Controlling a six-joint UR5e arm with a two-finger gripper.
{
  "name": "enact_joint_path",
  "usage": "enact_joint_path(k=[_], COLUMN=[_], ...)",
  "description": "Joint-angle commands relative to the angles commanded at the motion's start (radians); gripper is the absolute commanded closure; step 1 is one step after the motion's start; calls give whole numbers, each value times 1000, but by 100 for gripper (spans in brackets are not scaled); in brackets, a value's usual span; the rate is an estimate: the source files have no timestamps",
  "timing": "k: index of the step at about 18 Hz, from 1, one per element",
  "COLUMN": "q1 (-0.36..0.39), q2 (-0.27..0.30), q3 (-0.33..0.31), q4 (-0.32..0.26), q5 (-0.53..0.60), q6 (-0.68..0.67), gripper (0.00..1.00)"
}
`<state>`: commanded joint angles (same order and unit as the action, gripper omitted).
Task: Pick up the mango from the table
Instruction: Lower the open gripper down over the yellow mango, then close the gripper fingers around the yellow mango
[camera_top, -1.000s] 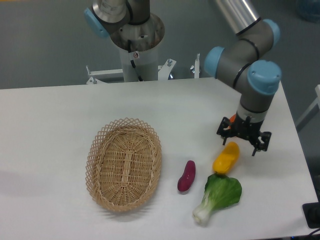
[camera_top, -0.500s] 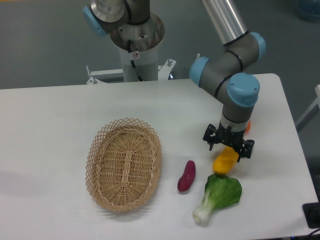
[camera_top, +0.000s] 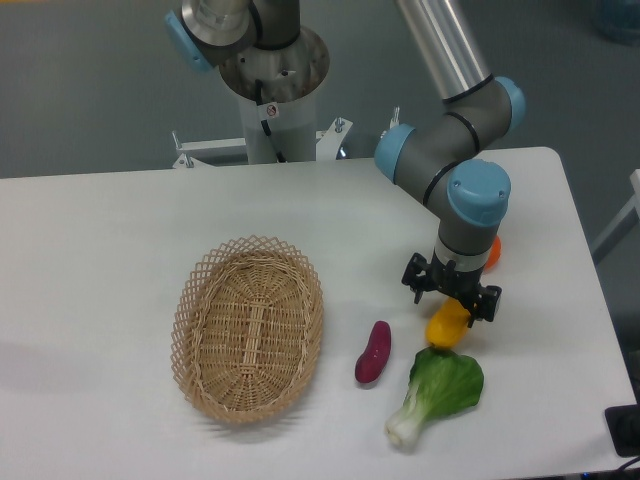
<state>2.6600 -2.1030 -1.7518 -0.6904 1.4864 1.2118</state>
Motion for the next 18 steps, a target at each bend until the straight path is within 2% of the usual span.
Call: enact_joint_path(k=[4, 7, 10, 14, 18], q1=[-6, -6, -6, -6, -6], q2=[1, 1, 1, 1, 6], q3=[0, 2, 3, 6, 14], q4=[11, 23, 23, 23, 23], q5=[2, 3, 3, 3, 3], q6=[2, 3, 3, 5, 8], gripper=[0, 24, 34, 41, 41])
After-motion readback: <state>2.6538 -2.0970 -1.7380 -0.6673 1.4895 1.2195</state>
